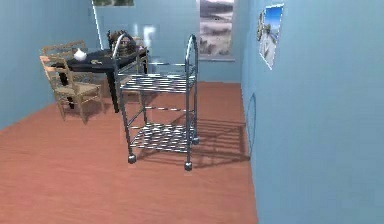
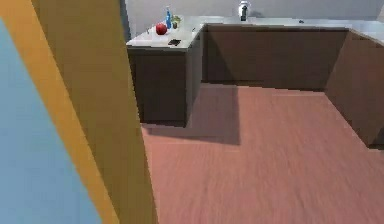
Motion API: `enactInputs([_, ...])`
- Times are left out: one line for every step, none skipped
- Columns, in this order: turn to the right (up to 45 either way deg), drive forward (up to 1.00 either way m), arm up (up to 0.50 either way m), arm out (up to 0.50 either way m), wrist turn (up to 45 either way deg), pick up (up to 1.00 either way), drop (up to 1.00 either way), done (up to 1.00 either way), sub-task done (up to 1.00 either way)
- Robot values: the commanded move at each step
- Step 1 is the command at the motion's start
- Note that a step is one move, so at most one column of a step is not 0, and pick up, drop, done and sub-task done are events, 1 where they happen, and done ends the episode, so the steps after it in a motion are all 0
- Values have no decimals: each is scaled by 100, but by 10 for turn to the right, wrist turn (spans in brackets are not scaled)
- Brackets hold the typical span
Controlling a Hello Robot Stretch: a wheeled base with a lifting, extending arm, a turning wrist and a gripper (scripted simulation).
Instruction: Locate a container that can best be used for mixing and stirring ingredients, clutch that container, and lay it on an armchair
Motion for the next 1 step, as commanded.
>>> enactInputs([90, 0, 0, 0, 0, 0, 0, 0, 0])
